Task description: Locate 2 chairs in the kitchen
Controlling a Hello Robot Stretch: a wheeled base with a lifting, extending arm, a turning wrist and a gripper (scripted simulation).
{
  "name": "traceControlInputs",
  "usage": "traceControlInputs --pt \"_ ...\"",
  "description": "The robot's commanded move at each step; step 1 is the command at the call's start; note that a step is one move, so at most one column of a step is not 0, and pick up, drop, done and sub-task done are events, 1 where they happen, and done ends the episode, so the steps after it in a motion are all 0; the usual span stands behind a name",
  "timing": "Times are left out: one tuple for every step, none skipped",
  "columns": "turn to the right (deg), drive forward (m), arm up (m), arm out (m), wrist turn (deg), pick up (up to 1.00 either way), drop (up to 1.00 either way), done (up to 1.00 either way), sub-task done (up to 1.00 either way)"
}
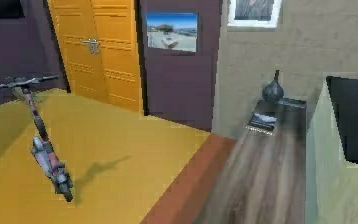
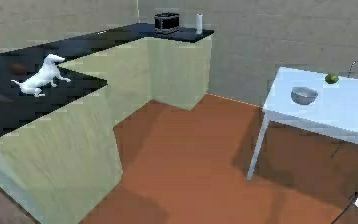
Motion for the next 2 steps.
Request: traceControlInputs --pt "-45.0 0.00 0.00 0.00 0.0 0.00 0.00 0.00 0.00" --pt "-45.0 0.00 0.00 0.00 0.0 0.00 0.00 0.00 0.00"
